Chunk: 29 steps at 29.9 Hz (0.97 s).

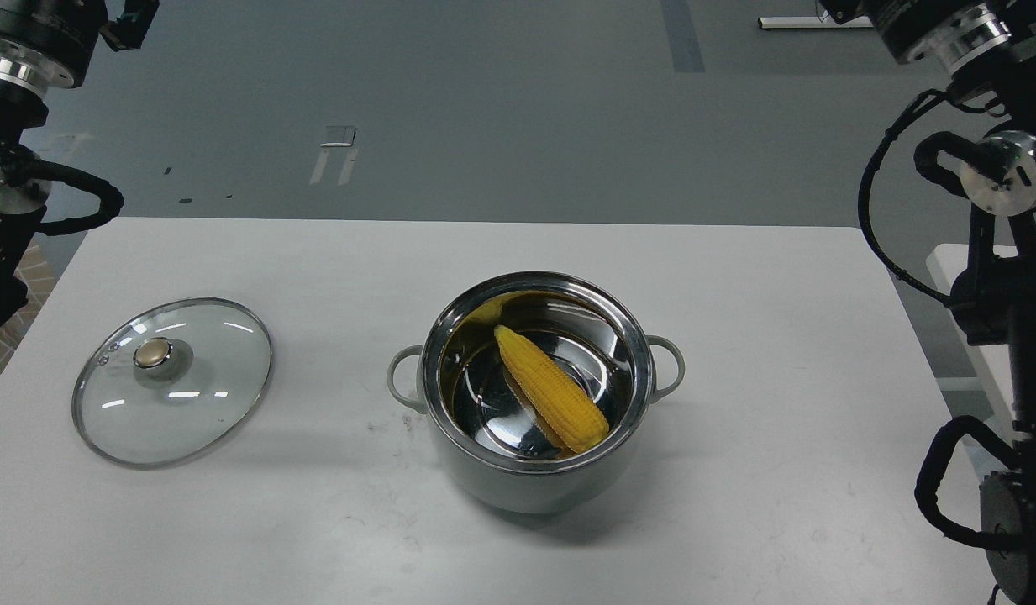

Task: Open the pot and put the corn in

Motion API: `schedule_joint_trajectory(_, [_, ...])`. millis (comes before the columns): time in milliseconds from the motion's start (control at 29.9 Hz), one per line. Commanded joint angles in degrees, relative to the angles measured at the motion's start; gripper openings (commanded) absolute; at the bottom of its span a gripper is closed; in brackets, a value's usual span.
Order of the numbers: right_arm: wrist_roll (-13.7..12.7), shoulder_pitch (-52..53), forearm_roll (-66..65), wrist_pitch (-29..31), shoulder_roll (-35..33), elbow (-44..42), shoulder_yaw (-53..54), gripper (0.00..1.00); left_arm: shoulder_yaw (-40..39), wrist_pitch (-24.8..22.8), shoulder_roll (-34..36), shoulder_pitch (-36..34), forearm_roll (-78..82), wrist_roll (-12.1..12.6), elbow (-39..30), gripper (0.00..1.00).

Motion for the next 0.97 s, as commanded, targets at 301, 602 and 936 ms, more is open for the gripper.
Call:
schedule_joint_trajectory(301, [-0.4, 6.6, 21.6, 1.4, -5.6, -27.1, -2.1, 1.0, 0.3, -3.5, -0.9, -0.1, 0.2, 0.1, 1.1, 0.98])
schedule_joint_trajectory(602, [-0.3, 7.2, 21.7, 2.7, -5.2, -27.9, -7.8, 1.0, 0.5, -6.1, -7.5, -5.8, 0.8, 0.1, 11.3, 0.98])
schedule_joint_trajectory(936, [0.0, 7.3, 25.2, 5.4, -5.0, -27.2, -7.1, 1.0, 0.4, -6.4, -7.8, -5.7, 0.8, 1.7, 10.7, 0.98])
